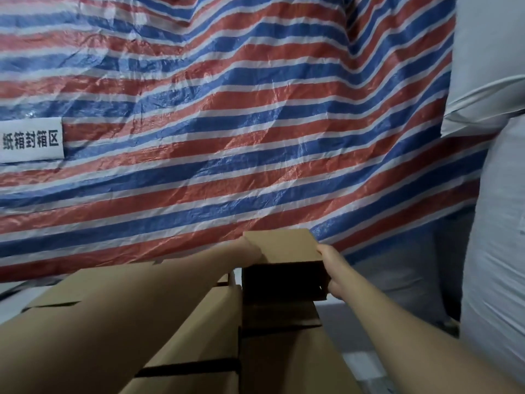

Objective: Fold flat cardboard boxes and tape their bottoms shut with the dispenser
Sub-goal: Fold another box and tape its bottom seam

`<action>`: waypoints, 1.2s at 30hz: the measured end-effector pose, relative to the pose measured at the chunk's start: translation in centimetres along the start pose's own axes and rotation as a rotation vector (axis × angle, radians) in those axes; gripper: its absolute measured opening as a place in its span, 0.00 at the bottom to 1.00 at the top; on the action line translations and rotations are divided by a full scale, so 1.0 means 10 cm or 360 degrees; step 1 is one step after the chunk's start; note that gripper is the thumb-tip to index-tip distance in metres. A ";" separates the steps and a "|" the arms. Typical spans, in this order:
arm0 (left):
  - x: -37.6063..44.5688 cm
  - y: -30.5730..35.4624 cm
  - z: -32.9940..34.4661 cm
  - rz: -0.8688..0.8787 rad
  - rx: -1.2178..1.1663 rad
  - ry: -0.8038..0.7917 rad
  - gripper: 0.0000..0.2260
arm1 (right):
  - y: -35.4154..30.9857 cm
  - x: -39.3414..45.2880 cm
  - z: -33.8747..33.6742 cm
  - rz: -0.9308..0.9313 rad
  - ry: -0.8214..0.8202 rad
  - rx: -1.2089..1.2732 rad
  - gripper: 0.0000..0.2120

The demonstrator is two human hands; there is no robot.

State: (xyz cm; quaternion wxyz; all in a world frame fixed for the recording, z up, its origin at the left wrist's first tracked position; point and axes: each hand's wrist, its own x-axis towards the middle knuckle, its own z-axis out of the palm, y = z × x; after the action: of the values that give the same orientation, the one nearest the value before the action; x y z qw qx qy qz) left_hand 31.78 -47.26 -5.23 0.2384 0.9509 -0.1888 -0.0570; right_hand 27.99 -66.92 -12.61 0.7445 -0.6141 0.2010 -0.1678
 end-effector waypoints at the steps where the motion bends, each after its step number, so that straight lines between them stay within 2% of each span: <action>1: 0.04 -0.04 0.04 -0.0040 0.0076 -0.0034 0.20 | 0.08 0.06 0.03 0.0026 -0.0004 -0.0025 0.15; 3: 0.09 -0.13 0.12 -0.0196 0.0101 -0.0140 0.18 | 0.23 0.13 0.09 0.0087 -0.0041 -0.0051 0.14; 5: 0.09 -0.18 0.16 -0.0252 0.0183 -0.0197 0.15 | 0.31 0.15 0.13 0.0114 -0.0074 -0.0101 0.19; 7: 0.10 -0.18 0.13 -0.0181 0.0285 -0.0161 0.14 | 0.32 0.13 0.15 0.0103 -0.0029 -0.0194 0.26; 10: -0.03 -0.15 -0.03 -0.0023 0.0374 -0.0032 0.14 | 0.23 0.05 0.15 -0.0015 0.0226 -0.0423 0.31; 15: -0.58 -0.19 -0.36 0.0173 0.0236 0.0237 0.15 | -0.04 -0.38 0.15 -0.0443 0.0619 -0.0970 0.22; 21: -1.93 -0.57 -1.00 0.0469 0.0033 0.0660 0.11 | -0.51 -1.77 0.27 -0.0896 0.0706 -0.1236 0.15; 25: -2.98 -1.05 -1.51 0.0562 -0.0117 0.0925 0.10 | -0.68 -2.90 0.45 -0.1245 0.0663 -0.1200 0.17; 29: -3.86 -1.55 -1.79 0.0444 -0.0099 0.1071 0.24 | -0.56 -3.80 0.68 -0.1365 0.0520 -0.1147 0.25; 31: -4.25 -1.78 -1.83 0.0413 -0.0161 0.1105 0.27 | -0.47 -4.14 0.85 -0.1405 0.0436 -0.1125 0.27; 36: -4.89 -2.39 -1.73 0.0392 0.0043 0.1090 0.23 | -0.26 -4.72 1.27 -0.1343 0.0135 -0.1231 0.20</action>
State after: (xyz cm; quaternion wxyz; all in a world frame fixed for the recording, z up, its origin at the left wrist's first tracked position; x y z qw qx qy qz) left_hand -1.95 -1.43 -0.43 0.2803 0.8881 -0.2119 0.2964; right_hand -6.34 -33.21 -3.55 0.3254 -0.8617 0.0148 -0.3892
